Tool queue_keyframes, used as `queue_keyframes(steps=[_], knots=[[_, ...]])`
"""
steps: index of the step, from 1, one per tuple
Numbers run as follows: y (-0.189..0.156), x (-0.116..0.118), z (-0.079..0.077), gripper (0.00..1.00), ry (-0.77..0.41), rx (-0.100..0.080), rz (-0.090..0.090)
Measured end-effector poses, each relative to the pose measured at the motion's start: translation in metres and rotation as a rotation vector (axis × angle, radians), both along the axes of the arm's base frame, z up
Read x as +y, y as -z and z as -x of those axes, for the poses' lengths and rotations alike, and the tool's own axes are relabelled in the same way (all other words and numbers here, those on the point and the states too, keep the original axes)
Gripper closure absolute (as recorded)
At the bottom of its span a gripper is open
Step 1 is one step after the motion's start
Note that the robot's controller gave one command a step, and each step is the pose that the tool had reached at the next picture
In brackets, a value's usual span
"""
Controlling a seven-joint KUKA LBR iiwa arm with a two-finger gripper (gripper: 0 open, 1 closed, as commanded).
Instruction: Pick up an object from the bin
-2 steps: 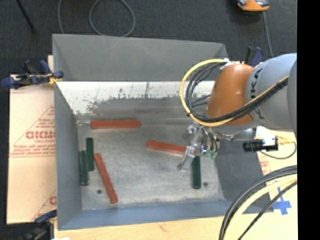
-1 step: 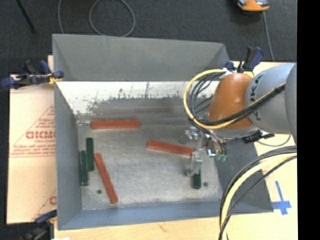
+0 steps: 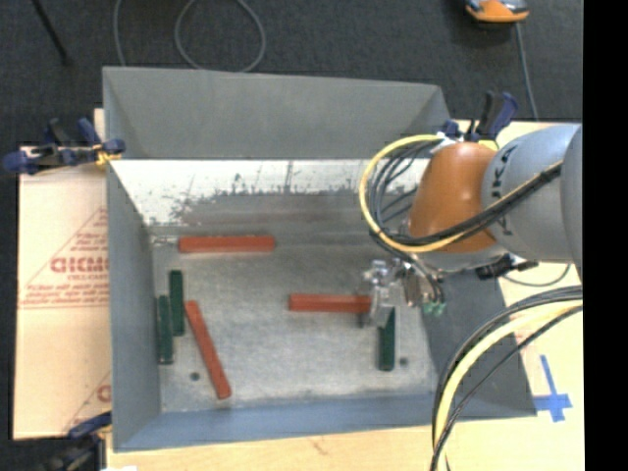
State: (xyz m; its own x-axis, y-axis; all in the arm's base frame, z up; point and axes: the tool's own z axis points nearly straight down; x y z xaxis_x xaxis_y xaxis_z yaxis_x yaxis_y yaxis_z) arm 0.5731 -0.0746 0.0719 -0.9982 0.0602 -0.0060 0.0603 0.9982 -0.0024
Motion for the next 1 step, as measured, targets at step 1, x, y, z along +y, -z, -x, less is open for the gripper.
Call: queue_keyframes(steps=[1], knots=[[-0.2019,-0.0003,-0.0398,1.0,-0.024,-0.009,0.0]])
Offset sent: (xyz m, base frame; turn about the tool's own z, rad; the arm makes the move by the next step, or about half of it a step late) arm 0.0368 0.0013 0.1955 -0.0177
